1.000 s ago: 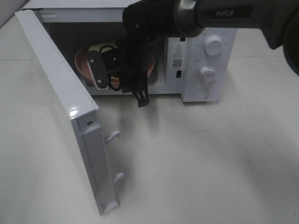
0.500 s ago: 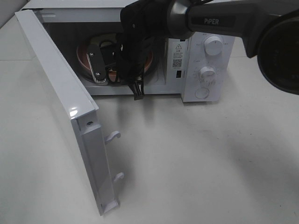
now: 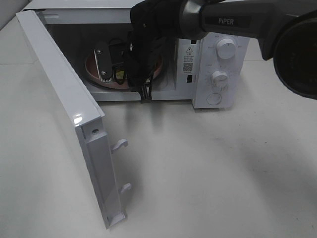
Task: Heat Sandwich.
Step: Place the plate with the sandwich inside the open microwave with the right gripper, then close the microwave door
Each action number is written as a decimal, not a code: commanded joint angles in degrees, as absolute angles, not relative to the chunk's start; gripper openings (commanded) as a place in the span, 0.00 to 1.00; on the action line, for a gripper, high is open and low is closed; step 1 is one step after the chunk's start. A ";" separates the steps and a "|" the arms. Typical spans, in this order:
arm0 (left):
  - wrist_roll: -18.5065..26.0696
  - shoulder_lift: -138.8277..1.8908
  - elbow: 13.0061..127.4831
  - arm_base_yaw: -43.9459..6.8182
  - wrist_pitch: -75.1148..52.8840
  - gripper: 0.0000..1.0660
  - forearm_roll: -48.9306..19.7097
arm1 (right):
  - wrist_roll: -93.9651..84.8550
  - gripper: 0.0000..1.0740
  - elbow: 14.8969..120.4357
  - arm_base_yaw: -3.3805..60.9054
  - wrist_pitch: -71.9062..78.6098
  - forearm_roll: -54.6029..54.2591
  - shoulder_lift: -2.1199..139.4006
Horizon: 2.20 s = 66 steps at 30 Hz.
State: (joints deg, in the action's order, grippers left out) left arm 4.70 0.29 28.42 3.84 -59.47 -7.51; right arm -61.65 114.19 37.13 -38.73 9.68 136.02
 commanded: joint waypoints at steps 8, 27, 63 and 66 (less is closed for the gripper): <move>4.58 1.78 28.36 3.78 -59.36 0.92 -7.68 | -53.40 0.76 113.73 36.96 -40.74 9.80 134.42; 4.58 1.78 28.36 3.78 -59.36 0.92 -7.68 | -53.86 0.73 94.94 36.96 -30.37 10.37 121.93; 4.58 1.78 28.36 3.78 -59.36 0.92 -7.68 | -42.17 0.71 62.97 37.36 -31.68 10.14 94.02; 4.58 1.78 28.36 3.78 -59.36 0.92 -7.68 | -39.36 0.71 60.56 37.47 -32.31 10.14 91.73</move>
